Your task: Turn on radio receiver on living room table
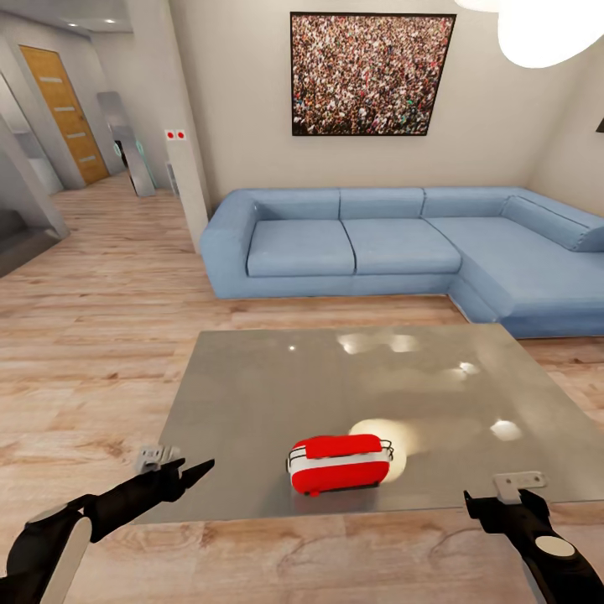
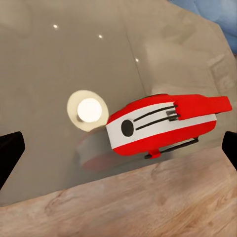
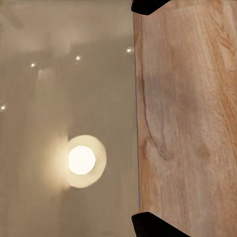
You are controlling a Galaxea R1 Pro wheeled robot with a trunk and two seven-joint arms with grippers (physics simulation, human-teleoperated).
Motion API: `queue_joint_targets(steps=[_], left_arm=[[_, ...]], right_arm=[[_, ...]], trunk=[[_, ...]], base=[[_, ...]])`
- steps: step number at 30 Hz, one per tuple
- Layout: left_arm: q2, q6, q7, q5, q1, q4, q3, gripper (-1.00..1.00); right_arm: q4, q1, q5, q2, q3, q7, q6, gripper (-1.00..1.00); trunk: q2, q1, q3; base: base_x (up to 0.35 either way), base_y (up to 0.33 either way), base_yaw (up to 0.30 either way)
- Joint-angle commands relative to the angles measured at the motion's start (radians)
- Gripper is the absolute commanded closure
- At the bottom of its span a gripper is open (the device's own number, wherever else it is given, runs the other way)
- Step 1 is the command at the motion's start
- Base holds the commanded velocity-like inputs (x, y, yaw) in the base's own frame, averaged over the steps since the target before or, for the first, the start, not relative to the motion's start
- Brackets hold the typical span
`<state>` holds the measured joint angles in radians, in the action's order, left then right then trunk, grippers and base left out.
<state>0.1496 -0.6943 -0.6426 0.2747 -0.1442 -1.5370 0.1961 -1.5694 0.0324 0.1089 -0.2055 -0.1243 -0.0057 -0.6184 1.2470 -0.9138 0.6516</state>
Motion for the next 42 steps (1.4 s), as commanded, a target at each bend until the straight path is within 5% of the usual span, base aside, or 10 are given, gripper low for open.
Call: queue_joint_targets(steps=[1,12,19,42], left_arm=[[0.001,0.000,0.000,0.000,0.000,0.000,0.000,-1.00],[-0.003,0.007,0.000,0.000,0.000,0.001,0.001,-1.00],[-0.004,0.007,0.000,0.000,0.000,0.002,0.002,-1.00],[-0.004,0.009,-0.003,0.000,0.000,0.005,0.001,-1.00]], right_arm=[[0.000,0.000,0.000,0.000,0.001,0.000,0.000,-1.00],[0.000,0.000,0.008,0.001,0.003,-0.002,0.000,-1.00],[0.000,0.000,0.054,0.004,0.004,-0.002,0.000,-1.00],[0.000,0.000,0.058,0.004,0.005,0.000,0.000,-1.00]], trunk=[[0.000,0.000,0.000],[0.000,0.000,0.000],[0.000,0.000,0.000],[0.000,0.000,0.000]], base=[[0.215,0.000,0.000],[0.114,0.000,0.000],[0.009,0.000,0.000],[0.200,0.000,0.000]])
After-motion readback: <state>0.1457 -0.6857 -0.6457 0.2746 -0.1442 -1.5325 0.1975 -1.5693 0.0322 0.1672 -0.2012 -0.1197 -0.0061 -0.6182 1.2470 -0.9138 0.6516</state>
